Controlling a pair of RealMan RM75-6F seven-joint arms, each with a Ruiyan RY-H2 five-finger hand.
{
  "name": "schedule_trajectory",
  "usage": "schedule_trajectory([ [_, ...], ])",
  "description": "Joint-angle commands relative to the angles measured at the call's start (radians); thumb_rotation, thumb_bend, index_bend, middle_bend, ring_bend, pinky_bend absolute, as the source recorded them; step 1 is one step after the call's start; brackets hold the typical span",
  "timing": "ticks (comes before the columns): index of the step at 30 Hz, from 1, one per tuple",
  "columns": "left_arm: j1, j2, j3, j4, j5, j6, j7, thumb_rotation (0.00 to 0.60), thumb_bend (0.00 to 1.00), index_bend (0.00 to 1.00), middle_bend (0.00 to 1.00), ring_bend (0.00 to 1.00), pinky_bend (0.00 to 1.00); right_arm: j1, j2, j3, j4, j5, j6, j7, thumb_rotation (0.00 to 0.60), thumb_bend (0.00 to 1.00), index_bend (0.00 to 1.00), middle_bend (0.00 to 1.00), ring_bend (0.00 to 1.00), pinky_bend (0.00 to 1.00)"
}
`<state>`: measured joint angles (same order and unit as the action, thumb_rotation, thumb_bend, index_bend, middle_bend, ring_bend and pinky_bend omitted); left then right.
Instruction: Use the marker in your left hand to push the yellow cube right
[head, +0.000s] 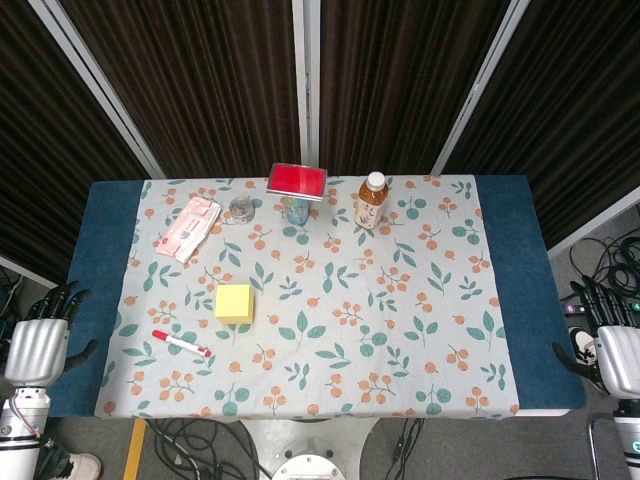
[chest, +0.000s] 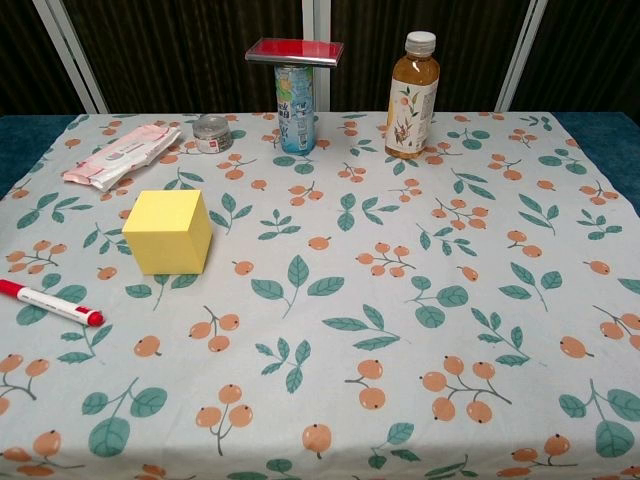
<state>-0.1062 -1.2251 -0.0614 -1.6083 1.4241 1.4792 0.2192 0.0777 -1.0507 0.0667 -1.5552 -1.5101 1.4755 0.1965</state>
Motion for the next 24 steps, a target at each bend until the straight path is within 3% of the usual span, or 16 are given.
schedule_trajectory([
  [1,0.000,-0.002,0.000,0.004,0.001,0.000,-0.003,0.600,0.27,0.25,0.23,0.14,0.26,-0.001,0.000,-0.001,-0.003,0.000,0.001,-0.003,0.600,0.17,0.00,0.00,0.00,0.00],
  [9,-0.002,-0.003,0.004,0.010,0.010,-0.004,-0.015,0.600,0.26,0.26,0.24,0.14,0.26,-0.011,0.005,-0.002,-0.006,-0.005,0.018,-0.005,0.600,0.17,0.00,0.00,0.00,0.00],
  [14,-0.025,-0.009,0.000,0.030,0.031,-0.026,-0.028,0.600,0.26,0.35,0.32,0.16,0.26,-0.015,0.002,-0.004,0.002,-0.012,0.028,0.000,0.600,0.17,0.00,0.00,0.00,0.00],
  [24,-0.157,-0.061,0.010,0.143,0.118,-0.176,-0.047,0.600,0.26,0.43,0.43,0.22,0.26,-0.011,-0.002,-0.003,0.010,-0.020,0.026,0.005,0.600,0.17,0.00,0.00,0.00,0.00],
])
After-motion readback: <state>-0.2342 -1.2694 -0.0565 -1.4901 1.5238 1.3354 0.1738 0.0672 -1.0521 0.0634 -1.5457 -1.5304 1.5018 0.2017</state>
